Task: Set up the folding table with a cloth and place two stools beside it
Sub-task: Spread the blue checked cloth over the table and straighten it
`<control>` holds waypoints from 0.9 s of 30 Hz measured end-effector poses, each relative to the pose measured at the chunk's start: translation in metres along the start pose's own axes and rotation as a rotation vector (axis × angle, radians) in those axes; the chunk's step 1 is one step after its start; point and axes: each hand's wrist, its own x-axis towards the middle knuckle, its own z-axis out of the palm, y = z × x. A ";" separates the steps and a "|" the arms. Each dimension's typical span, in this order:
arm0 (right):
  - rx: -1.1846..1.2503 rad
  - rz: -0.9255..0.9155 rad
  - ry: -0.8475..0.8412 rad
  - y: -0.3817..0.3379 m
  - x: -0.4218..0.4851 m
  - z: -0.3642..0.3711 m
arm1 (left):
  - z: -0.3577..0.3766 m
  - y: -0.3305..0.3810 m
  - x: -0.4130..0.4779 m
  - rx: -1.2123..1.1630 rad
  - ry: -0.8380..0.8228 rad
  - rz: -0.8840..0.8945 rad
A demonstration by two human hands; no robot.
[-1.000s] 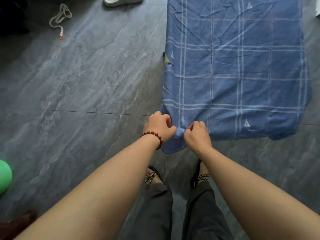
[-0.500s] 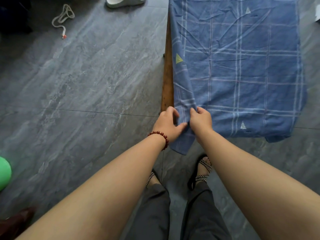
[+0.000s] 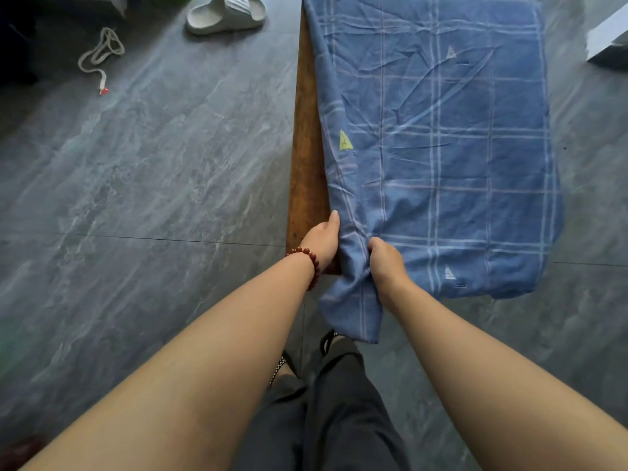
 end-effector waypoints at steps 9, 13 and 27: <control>-0.210 0.037 -0.249 -0.014 0.033 -0.048 | 0.027 0.060 0.034 -0.438 0.128 -0.078; -0.307 0.023 -0.210 -0.033 0.047 -0.068 | 0.029 0.085 0.041 -0.411 0.171 -0.047; -0.360 -0.386 0.001 -0.098 0.059 -0.033 | 0.015 0.144 0.055 -0.360 -0.179 -0.135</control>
